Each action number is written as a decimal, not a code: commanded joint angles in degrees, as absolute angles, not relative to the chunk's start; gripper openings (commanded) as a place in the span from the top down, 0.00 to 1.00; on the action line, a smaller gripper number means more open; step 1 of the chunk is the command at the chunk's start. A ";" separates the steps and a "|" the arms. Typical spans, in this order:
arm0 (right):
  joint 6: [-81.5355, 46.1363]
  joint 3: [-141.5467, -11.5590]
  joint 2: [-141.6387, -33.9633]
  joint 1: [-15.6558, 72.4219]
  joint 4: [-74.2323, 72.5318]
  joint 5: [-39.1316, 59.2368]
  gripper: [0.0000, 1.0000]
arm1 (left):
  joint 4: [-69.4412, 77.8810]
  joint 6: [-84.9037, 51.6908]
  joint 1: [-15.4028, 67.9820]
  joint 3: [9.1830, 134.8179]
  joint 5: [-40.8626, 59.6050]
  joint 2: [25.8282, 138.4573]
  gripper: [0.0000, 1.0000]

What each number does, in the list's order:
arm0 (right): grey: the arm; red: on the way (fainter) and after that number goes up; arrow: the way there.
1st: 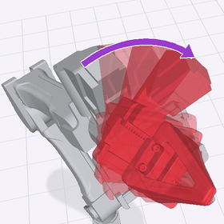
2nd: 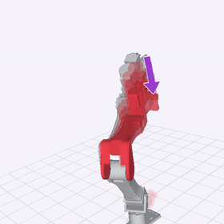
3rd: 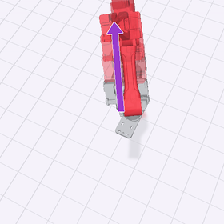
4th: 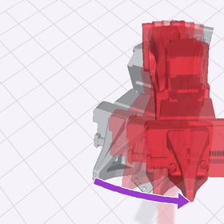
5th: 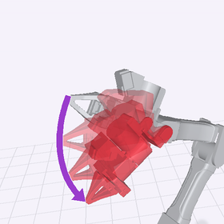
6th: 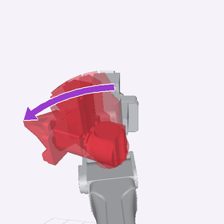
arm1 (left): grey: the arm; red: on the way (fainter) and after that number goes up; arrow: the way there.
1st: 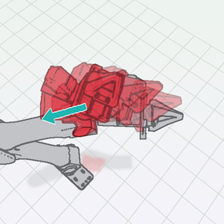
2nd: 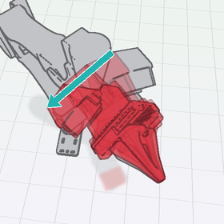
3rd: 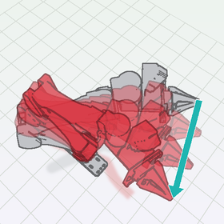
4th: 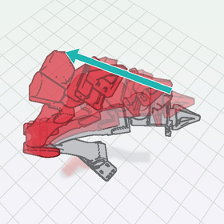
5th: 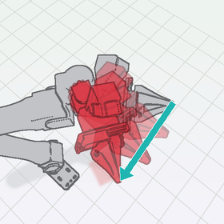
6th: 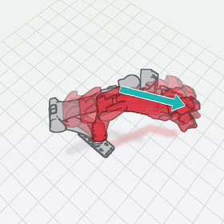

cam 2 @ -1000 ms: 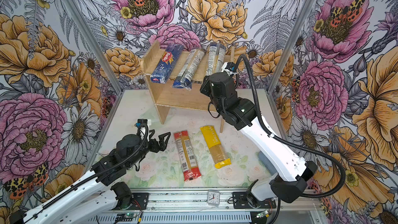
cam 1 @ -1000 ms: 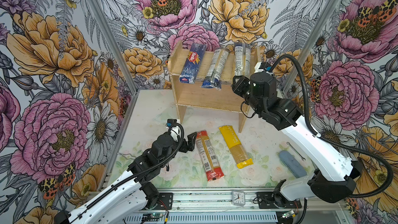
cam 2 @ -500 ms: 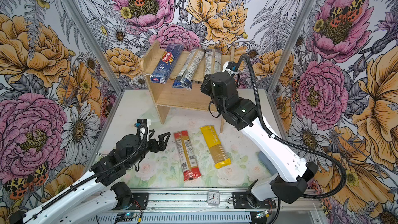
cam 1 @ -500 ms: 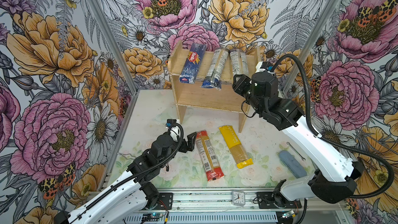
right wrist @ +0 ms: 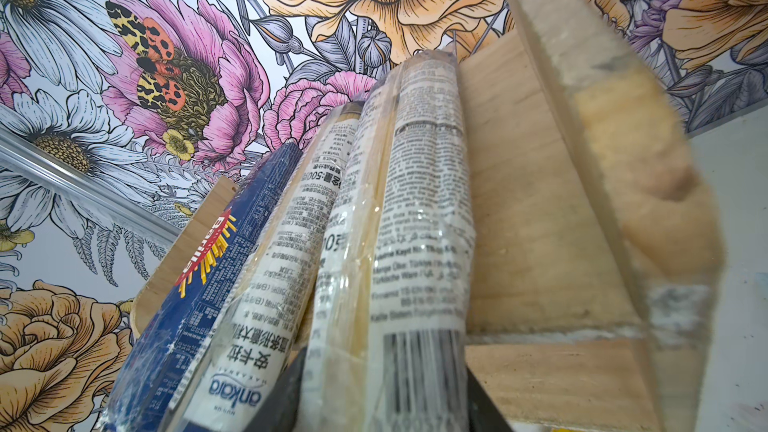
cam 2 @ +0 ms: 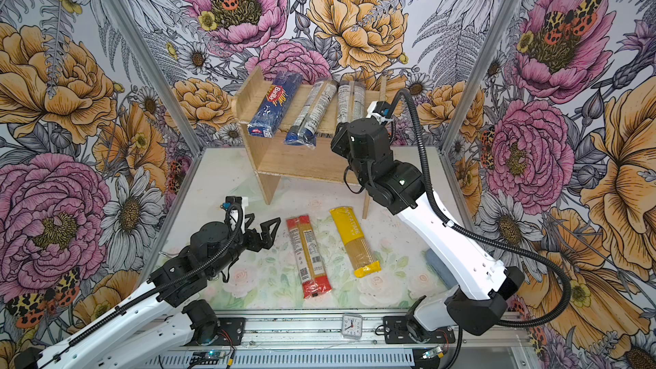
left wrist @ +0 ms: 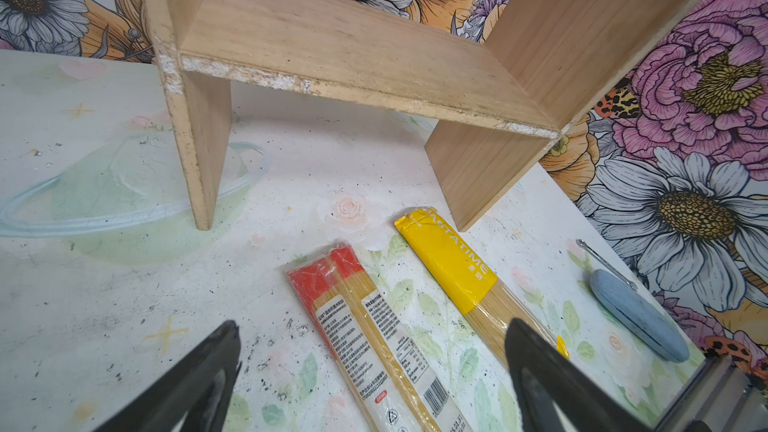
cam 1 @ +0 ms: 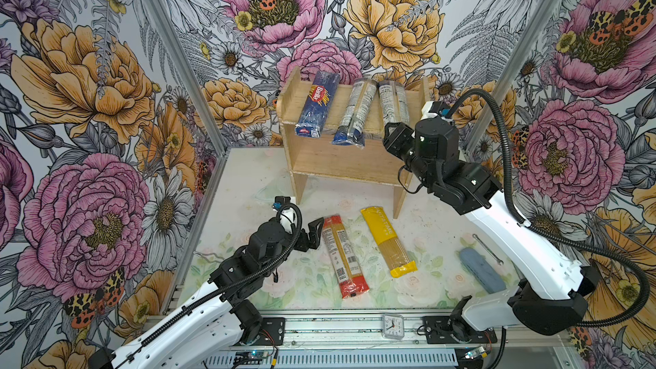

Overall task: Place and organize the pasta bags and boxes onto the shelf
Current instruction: 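Lower the bag with the right gripper beside the other white-labelled bag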

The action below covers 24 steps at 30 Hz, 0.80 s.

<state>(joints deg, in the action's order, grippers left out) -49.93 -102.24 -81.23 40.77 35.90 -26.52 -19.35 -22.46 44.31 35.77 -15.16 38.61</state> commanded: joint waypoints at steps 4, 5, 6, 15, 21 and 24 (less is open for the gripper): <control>-48.66 -103.29 -81.39 40.52 32.08 -24.29 0.53 | -19.78 -22.41 43.69 35.33 -15.73 37.55 0.01; -48.47 -103.27 -81.48 40.52 32.08 -24.34 0.50 | -19.78 -22.41 43.68 35.30 -15.78 37.61 0.01; -48.13 -103.28 -81.50 40.52 32.08 -24.22 0.47 | -19.73 -22.41 43.66 35.32 -15.78 37.58 0.01; -47.03 -102.57 -80.69 40.61 32.06 -23.91 0.40 | -19.82 -22.41 43.68 35.38 -15.82 37.54 0.01; -46.21 -102.47 -80.18 40.69 32.08 -22.86 0.35 | -19.90 -22.41 43.68 35.34 -15.74 37.57 0.01; -46.06 -102.51 -80.04 40.69 32.08 -22.32 0.32 | -19.83 -22.50 43.64 35.43 -15.65 37.55 0.01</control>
